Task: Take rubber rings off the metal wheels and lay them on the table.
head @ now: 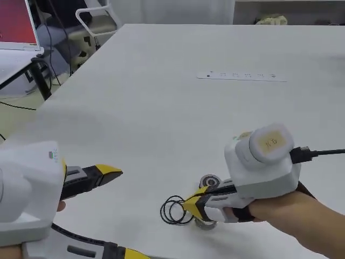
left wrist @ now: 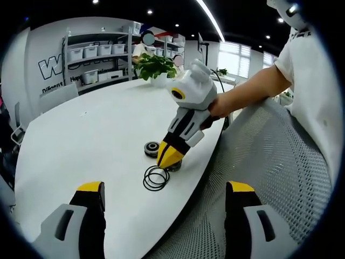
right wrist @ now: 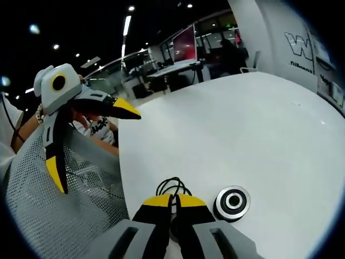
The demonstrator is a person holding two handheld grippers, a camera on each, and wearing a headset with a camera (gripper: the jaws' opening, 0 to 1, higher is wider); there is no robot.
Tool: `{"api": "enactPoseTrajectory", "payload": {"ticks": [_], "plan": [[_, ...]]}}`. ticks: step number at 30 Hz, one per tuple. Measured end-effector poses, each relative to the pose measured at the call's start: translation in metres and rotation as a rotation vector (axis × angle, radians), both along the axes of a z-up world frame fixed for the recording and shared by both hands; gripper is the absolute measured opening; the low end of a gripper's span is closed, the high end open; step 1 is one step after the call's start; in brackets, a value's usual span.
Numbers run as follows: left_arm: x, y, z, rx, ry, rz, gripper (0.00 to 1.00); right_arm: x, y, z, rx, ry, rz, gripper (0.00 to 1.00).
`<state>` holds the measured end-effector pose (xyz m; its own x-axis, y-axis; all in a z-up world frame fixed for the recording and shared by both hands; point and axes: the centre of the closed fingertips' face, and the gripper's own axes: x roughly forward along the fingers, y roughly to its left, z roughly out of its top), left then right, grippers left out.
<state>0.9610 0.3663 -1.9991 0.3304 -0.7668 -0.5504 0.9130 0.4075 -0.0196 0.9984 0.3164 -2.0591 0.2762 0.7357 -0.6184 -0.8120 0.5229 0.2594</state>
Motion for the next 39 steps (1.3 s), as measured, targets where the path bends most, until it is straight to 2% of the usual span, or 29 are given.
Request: {"api": "enactPoseTrajectory", "payload": {"ticks": [14, 22, 39], "plan": [[0.0, 0.0, 0.0, -0.003, 0.005, 0.006, 0.9, -0.003, -0.001, 0.0, -0.023, -0.001, 0.028, 0.01], [0.001, 0.002, -0.001, 0.001, 0.008, 0.006, 0.9, 0.0, -0.005, 0.001, -0.046, -0.03, 0.032, 0.03], [0.0, 0.001, -0.001, 0.001, 0.01, 0.009, 0.9, 0.023, -0.02, 0.025, 0.022, -0.063, -0.058, 0.05]]}}
